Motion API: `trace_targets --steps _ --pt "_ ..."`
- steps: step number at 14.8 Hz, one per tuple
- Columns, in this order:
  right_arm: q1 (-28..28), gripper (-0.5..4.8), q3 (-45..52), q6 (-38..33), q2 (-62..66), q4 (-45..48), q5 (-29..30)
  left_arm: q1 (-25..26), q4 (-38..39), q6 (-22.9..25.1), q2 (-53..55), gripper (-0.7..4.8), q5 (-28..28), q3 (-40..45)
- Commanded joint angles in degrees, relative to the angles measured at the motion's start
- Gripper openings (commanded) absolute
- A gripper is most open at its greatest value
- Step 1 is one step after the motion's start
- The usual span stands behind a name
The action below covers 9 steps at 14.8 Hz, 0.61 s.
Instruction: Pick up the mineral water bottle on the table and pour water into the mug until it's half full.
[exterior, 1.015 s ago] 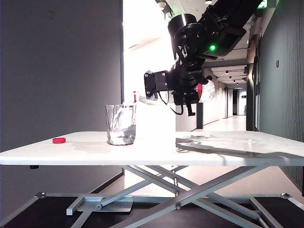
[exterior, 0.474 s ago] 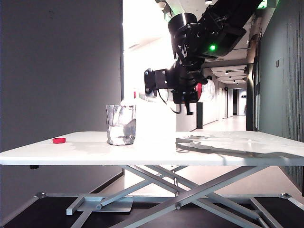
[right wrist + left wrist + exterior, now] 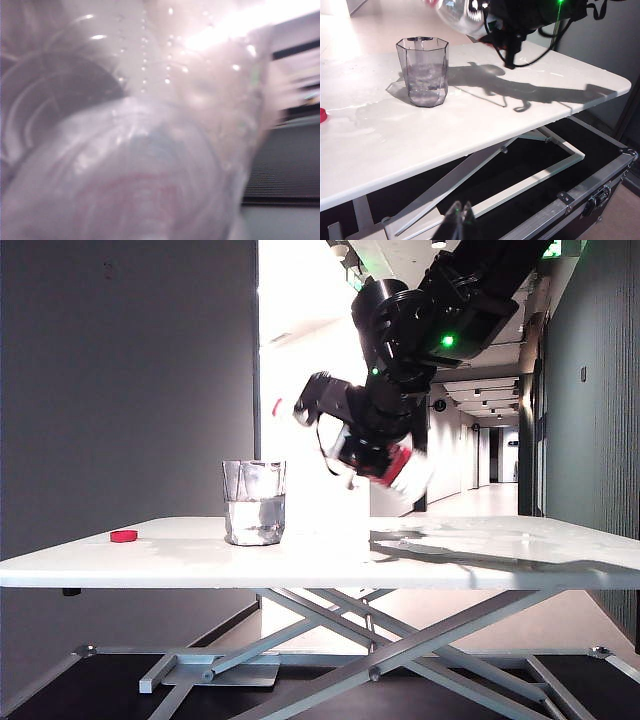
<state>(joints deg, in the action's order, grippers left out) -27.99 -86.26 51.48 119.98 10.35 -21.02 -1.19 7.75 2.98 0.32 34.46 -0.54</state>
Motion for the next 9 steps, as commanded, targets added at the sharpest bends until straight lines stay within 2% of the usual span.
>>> trace_targets --steps 1,2,3,9 --pt "0.52 1.8 -0.59 -16.09 -1.27 1.92 9.42 -0.02 0.28 0.22 0.07 -0.05 0.26 -0.04" --pt "1.07 1.8 -0.52 -20.37 -1.27 2.12 12.98 -0.02 0.28 0.22 0.07 -0.05 0.28 -0.04" --pt "3.52 1.8 -0.15 -28.44 -1.27 3.96 21.53 -0.02 0.28 0.22 0.07 -0.05 0.26 -0.04" --pt "12.48 1.8 2.84 -47.1 4.24 28.37 43.17 -0.02 0.28 0.33 0.07 -0.05 0.28 -0.04"
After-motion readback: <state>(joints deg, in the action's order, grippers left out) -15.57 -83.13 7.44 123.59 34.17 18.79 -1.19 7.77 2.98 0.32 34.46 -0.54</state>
